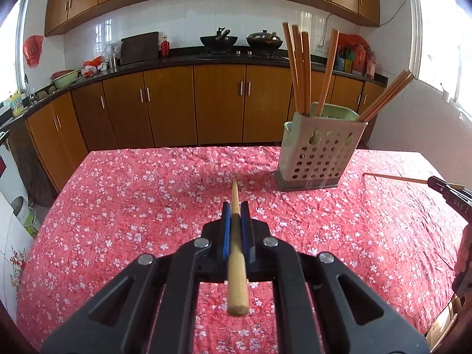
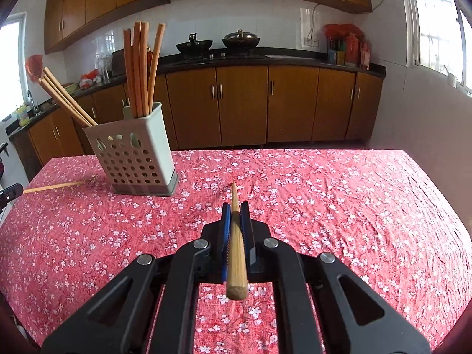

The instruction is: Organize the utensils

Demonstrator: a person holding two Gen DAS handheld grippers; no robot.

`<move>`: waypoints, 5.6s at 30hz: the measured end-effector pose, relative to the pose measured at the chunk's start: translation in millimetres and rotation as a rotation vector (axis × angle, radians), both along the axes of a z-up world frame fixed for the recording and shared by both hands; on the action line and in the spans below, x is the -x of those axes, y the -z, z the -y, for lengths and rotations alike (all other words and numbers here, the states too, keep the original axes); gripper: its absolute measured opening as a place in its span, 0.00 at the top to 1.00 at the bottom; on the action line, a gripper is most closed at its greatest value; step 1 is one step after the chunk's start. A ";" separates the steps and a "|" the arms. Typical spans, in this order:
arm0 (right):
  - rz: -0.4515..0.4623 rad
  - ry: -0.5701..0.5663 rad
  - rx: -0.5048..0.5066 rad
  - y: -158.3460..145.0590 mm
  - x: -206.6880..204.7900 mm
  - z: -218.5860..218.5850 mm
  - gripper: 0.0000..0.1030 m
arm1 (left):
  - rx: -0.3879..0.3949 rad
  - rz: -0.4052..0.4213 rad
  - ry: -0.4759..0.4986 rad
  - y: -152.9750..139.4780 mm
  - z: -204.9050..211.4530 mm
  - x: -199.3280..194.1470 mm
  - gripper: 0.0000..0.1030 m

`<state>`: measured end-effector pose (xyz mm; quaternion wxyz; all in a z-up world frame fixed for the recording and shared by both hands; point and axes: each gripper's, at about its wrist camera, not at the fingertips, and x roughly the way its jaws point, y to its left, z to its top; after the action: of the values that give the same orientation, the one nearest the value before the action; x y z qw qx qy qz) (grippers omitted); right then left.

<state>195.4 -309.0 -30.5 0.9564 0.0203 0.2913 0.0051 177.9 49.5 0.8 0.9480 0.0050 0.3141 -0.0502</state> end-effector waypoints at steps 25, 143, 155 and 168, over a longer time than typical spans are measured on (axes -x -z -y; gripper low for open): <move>0.211 -0.041 -0.016 -71.0 20.1 -12.2 0.93 | -0.010 0.129 0.084 -60.8 8.9 9.1 0.92; 0.201 0.016 0.015 -10.5 170.0 -93.5 0.02 | -0.072 0.274 -0.140 -14.2 16.4 183.6 0.04; 0.191 0.021 0.011 -8.7 168.4 -90.8 0.02 | -0.068 0.262 -0.132 -11.5 17.8 181.4 0.04; 0.187 0.028 0.003 -7.1 167.0 -90.0 0.02 | -0.068 0.260 -0.129 -10.9 17.3 180.6 0.04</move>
<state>28.4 -218.9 -23.4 0.9794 0.0223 0.2004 -0.0068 -2.7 32.2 11.7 0.9813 0.0235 0.1898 0.0226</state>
